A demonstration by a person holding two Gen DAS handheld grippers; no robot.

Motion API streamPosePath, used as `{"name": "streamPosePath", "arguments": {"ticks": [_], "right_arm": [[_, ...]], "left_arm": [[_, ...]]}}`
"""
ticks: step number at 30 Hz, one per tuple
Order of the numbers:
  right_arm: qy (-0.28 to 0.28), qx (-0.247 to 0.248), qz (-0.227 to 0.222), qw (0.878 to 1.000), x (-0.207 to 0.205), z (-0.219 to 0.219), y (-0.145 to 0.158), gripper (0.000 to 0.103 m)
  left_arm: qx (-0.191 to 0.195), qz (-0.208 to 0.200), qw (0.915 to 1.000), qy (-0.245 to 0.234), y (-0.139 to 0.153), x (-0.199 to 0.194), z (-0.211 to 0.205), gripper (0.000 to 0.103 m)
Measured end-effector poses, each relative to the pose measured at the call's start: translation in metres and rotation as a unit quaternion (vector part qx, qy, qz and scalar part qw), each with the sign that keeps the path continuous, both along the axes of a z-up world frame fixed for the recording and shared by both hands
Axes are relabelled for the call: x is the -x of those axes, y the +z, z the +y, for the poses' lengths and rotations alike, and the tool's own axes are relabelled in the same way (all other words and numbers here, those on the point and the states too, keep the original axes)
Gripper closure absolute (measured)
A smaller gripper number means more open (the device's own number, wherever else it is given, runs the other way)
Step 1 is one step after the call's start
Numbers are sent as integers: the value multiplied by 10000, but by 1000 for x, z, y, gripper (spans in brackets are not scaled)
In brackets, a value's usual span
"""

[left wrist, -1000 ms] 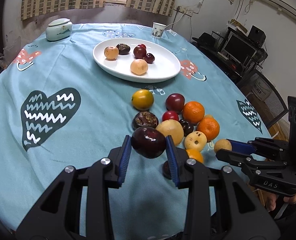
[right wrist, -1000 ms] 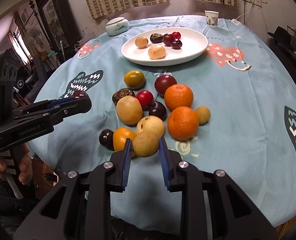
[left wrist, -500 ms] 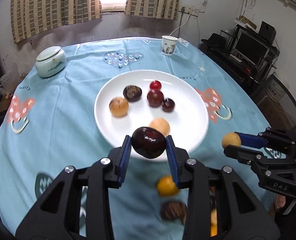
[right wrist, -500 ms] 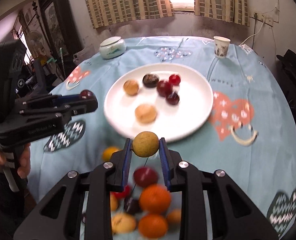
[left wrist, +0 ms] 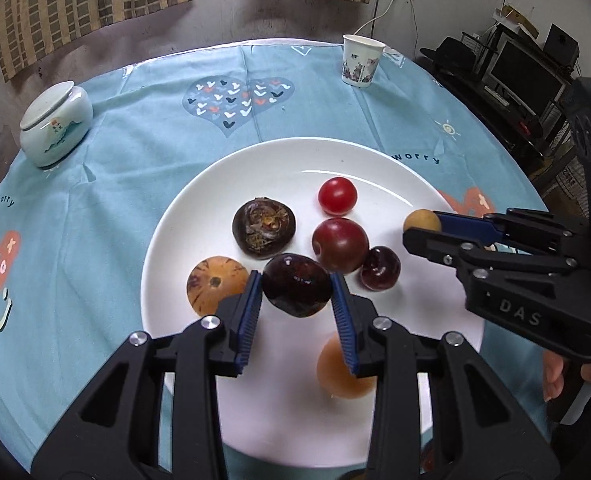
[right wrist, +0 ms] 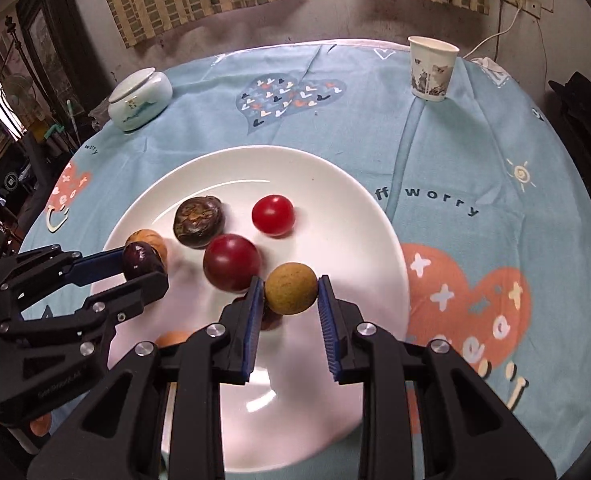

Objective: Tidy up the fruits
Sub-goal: 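Carry both fruits onto the plate and release them, then grasp a dark plum with the left tool while the right tool grasps an orange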

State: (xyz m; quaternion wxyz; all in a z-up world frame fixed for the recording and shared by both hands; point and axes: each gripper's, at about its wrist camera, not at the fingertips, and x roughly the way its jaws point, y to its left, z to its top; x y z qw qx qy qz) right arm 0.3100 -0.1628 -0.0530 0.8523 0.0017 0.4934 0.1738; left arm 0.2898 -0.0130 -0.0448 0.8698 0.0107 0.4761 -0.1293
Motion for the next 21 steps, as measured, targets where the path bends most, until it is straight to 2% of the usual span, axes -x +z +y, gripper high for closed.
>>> {"name": "streamPosePath", "arguments": {"ticks": [6, 7, 8, 10, 14, 16, 21], "right_arm": [[23, -116, 91, 9999, -16, 6, -3, 73], [11, -118, 110, 9999, -18, 6, -2, 63], [-38, -110, 98, 9999, -19, 6, 0, 42], [-179, -202, -136, 9995, -12, 0, 12, 37], [-174, -175, -294, 9993, 9, -10, 36, 36], [-158, -133, -373, 9991, 28, -15, 48, 34], [-71, -73, -492, 9987, 87, -23, 61, 23]], "left_arm": [[-6, -32, 10000, 40, 4, -6, 1, 66], [19, -94, 9999, 62, 9, -5, 3, 66], [39, -153, 9998, 77, 13, -2, 4, 64], [63, -328, 9994, 125, 26, 6, 10, 38], [233, -615, 9976, 221, 53, 36, 25, 30], [374, -698, 9965, 272, 64, 57, 32, 16], [608, -795, 9946, 284, 73, 119, 41, 14]]}}
